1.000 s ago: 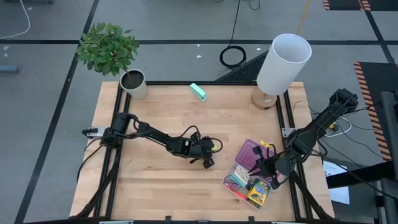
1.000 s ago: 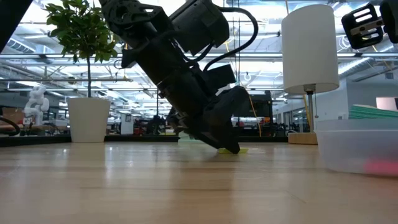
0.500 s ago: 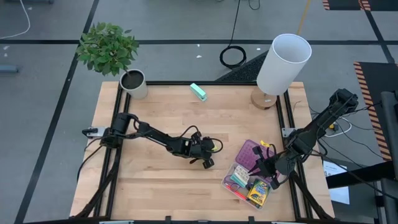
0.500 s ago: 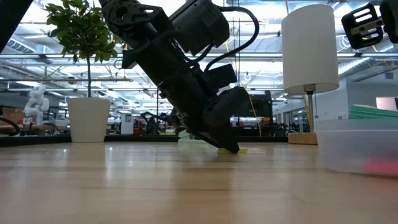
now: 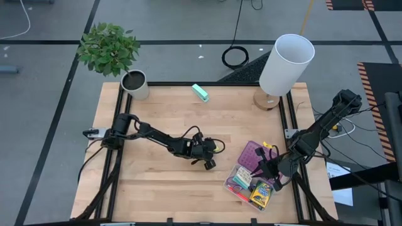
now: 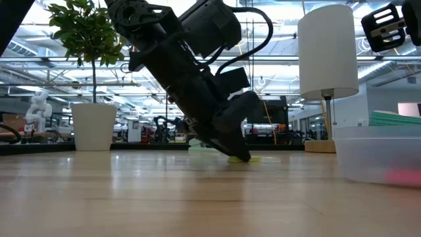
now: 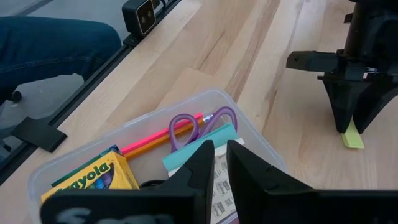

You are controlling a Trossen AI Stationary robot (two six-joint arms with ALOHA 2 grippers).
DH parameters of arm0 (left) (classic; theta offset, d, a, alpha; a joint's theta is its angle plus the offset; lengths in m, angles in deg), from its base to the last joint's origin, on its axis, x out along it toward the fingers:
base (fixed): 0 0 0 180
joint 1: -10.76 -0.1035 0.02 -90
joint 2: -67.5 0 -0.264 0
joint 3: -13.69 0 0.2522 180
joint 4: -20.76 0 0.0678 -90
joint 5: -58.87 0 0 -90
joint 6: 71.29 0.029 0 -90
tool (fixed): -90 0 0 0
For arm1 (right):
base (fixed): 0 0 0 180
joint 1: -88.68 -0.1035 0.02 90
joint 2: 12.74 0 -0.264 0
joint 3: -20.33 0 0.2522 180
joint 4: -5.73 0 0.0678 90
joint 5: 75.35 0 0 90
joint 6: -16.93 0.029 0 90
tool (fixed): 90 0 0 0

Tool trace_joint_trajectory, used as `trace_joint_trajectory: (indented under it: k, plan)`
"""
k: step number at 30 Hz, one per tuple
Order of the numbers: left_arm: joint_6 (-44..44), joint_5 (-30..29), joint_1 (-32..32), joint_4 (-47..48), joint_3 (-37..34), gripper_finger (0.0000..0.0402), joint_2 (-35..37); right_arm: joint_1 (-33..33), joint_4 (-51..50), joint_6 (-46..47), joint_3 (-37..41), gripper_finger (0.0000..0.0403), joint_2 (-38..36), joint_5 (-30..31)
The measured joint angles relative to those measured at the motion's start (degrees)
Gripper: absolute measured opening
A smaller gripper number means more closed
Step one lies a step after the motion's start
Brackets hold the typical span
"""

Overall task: Pack school essentials
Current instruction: Put the green eraser into the violet supply box

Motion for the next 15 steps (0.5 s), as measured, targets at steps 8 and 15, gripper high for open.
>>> trace_joint_trajectory:
  k: [8,15]
  plan:
    - [0.0,0.2,0.7,-0.4,-0.1,0.0093,4.0,0.0,0.2,-0.2,0.0,0.0036,0.0,1.7]
    - [0.0,0.0,2.8,-3.1,0.0,0.0093,8.7,0.0,7.6,-4.5,3.9,0.0036,0.0,3.2]
